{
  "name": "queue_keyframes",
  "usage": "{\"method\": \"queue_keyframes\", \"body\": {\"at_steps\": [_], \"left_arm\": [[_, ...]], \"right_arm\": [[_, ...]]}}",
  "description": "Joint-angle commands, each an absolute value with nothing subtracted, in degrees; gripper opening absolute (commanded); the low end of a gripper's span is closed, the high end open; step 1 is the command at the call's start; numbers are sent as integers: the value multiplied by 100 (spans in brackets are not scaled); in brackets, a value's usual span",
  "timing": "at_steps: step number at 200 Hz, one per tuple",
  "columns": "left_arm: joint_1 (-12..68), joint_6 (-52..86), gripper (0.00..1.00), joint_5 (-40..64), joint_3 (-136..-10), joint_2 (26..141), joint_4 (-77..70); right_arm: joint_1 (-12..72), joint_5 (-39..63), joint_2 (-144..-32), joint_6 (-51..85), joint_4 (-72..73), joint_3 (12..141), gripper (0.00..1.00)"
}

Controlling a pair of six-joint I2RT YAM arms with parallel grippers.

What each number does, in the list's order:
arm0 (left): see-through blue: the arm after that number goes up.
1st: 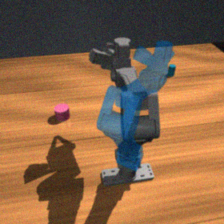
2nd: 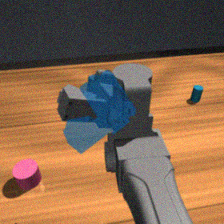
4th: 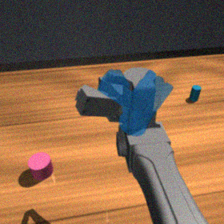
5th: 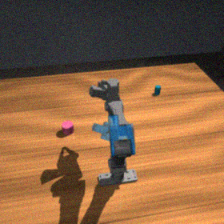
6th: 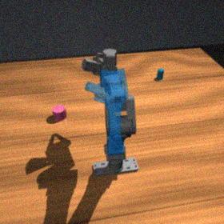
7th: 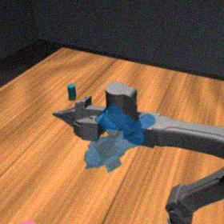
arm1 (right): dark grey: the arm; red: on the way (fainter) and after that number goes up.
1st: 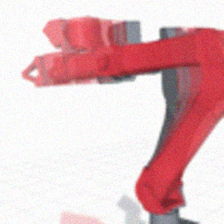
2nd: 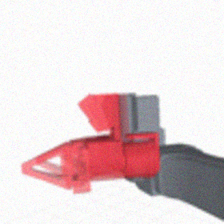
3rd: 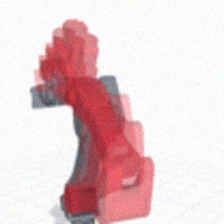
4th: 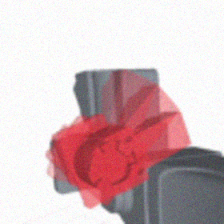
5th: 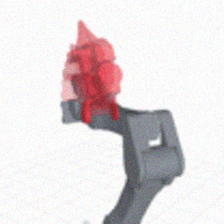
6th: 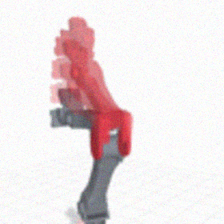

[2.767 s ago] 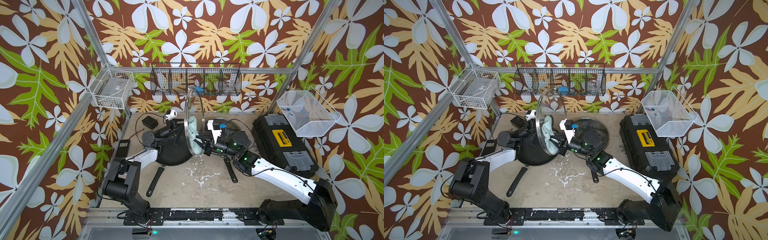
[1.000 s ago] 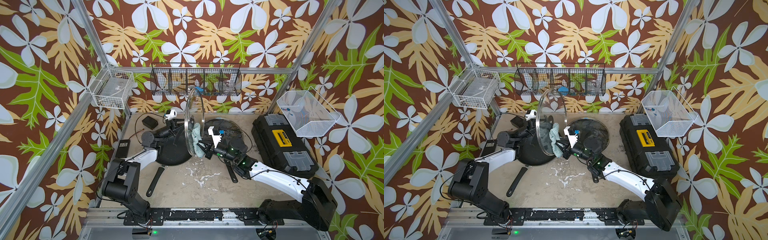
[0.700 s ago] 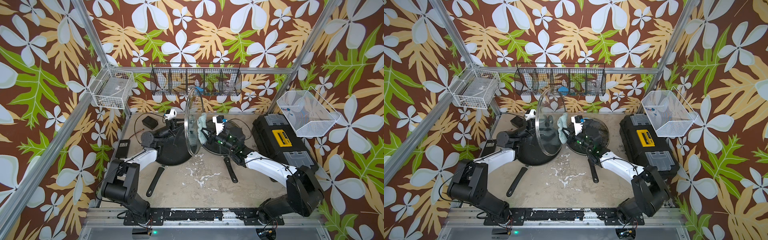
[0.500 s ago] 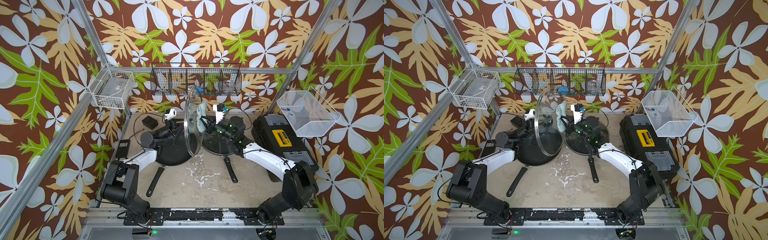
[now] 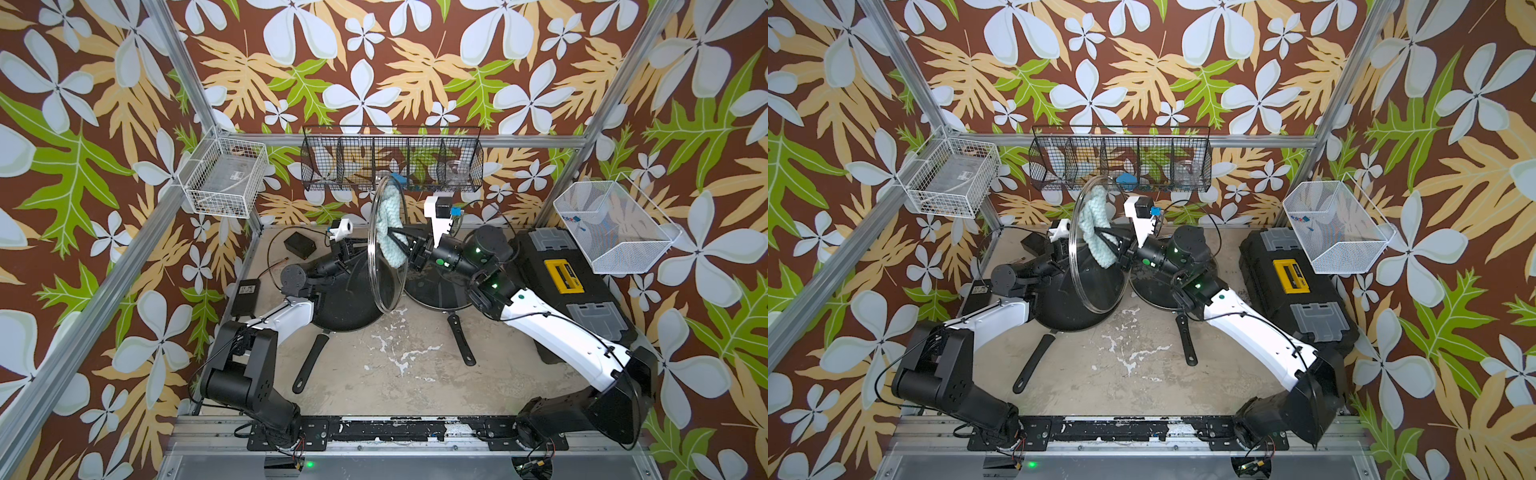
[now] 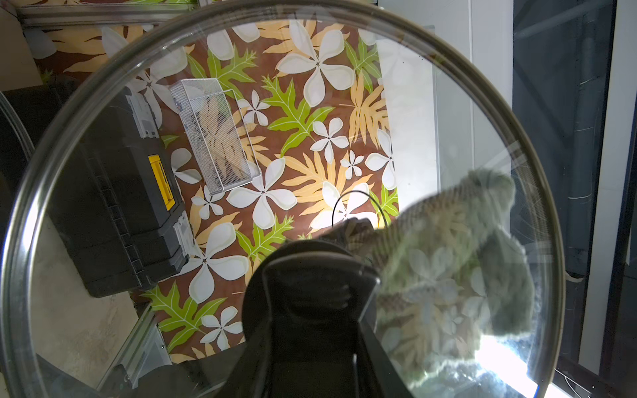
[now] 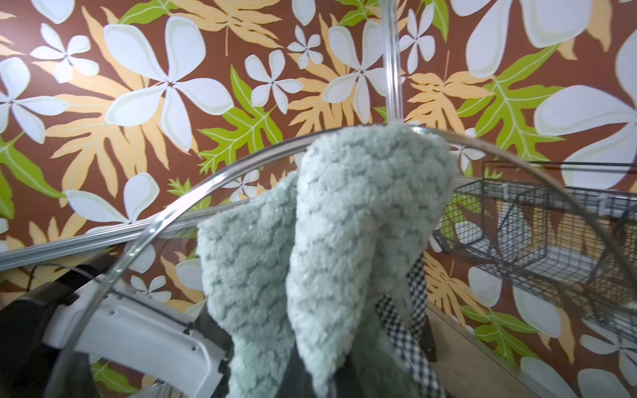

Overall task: Wipe the pot lid with a cloth
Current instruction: Wipe the pot lid.

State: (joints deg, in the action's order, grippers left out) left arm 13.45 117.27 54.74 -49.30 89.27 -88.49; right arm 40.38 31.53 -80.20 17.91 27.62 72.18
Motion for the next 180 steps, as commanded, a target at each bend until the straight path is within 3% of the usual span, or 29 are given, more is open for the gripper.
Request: {"method": "queue_keyframes", "body": {"at_steps": [1,49,76,127,180], "left_arm": [[1355,12814,0,5195,-4975,8917,-10725],[1354,12867,0,5167,-5039,8914,-10726],[1359,12873,0,5165,-5067,8896,-10723],[1357,12841,0,5183,-5003,8868,-10727],[1361,12816,0,5174,-4939,8845,-10724]], "right_arm": [[4270,3182,-7667,1578,2692,6659,0],[4361,2607,-7198,1778,2977,5135,0],[3956,2478,-7482,2138,3295,4834,0],[3258,2555,-8545,2269,3201,5872,0],[3459,3084,-8509,2048,2936,6631,0]]}}
